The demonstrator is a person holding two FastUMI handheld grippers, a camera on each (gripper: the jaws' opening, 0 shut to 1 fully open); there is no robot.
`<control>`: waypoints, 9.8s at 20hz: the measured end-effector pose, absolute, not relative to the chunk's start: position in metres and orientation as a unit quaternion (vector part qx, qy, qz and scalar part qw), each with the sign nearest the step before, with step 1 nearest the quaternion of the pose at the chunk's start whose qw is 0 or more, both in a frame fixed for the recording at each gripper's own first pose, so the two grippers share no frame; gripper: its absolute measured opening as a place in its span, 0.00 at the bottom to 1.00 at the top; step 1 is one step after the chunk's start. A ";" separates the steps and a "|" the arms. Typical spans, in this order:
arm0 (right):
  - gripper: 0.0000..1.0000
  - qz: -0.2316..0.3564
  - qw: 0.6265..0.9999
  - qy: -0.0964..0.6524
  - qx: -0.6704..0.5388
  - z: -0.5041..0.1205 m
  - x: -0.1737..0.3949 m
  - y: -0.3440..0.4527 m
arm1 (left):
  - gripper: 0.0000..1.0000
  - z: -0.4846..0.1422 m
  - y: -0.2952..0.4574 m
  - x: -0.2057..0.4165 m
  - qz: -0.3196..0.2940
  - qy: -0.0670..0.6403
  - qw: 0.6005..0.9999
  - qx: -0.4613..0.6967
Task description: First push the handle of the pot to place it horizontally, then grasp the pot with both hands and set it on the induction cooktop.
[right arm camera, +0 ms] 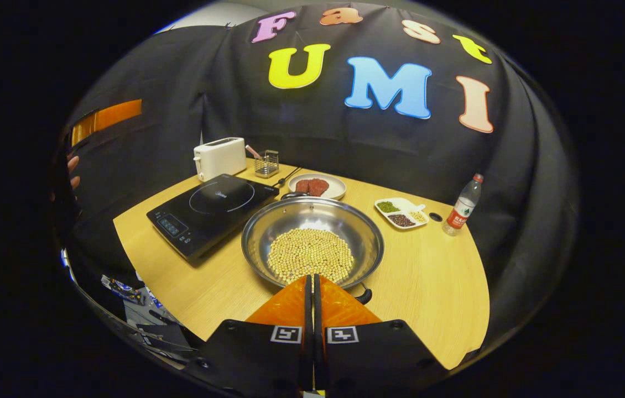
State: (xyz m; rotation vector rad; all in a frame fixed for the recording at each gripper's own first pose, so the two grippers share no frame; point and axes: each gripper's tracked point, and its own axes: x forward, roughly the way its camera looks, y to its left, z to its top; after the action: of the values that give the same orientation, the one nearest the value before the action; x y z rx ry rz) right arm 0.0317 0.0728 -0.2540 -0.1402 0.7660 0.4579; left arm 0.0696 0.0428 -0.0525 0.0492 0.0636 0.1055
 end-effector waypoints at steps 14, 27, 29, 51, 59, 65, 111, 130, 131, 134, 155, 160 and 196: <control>0.03 0.289 0.835 0.464 -0.063 -0.337 0.028 0.081 | 0.81 -0.074 0.024 0.093 0.089 0.067 0.992 0.058; 0.02 0.274 0.829 0.486 -0.039 -0.350 0.046 0.058 | 0.81 -0.078 0.013 0.105 0.090 0.074 0.991 0.061; 0.02 0.266 0.831 0.487 -0.040 -0.349 0.047 0.051 | 0.78 -0.080 0.009 0.109 0.088 0.073 0.992 0.061; 0.02 0.218 0.842 0.491 -0.052 -0.365 0.107 -0.006 | 0.78 -0.094 -0.024 0.128 0.088 0.085 0.990 0.064; 0.02 0.203 0.846 0.491 -0.050 -0.374 0.131 -0.021 | 0.78 -0.103 -0.033 0.136 0.096 0.093 0.989 0.066; 0.02 0.183 0.856 0.482 -0.044 -0.378 0.148 -0.029 | 0.79 -0.111 -0.038 0.138 0.096 0.101 0.988 0.067; 0.98 0.057 0.935 0.348 0.032 -0.339 0.229 -0.050 | 0.82 -0.342 -0.120 0.247 -0.060 0.324 0.944 -0.029; 0.93 0.050 0.907 0.416 0.035 -0.403 0.239 -0.045 | 0.82 -0.414 -0.119 0.249 -0.059 0.414 0.908 -0.035; 0.92 0.050 0.908 0.414 0.035 -0.402 0.241 -0.045 | 0.83 -0.414 -0.120 0.250 -0.058 0.413 0.908 -0.033; 0.81 0.052 0.912 0.406 0.039 -0.400 0.244 -0.041 | 0.82 -0.415 -0.112 0.251 -0.044 0.410 0.911 -0.024; 0.50 0.062 0.915 0.399 0.011 -0.374 0.237 -0.041 | 0.59 -0.389 -0.121 0.243 -0.022 0.400 0.915 -0.050; 0.51 0.057 0.918 0.393 0.017 -0.353 0.230 -0.035 | 0.59 -0.368 -0.112 0.242 -0.027 0.390 0.919 -0.050; 0.50 0.021 0.921 0.387 0.046 -0.307 0.209 0.191 | 0.55 -0.346 0.126 0.277 -0.060 0.363 0.929 -0.038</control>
State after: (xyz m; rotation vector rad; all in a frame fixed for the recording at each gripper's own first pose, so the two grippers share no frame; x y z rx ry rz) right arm 0.2093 0.1912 -0.3067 0.0947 0.7956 0.0426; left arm 0.2773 0.1258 -0.3465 -0.0785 0.7435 -0.1223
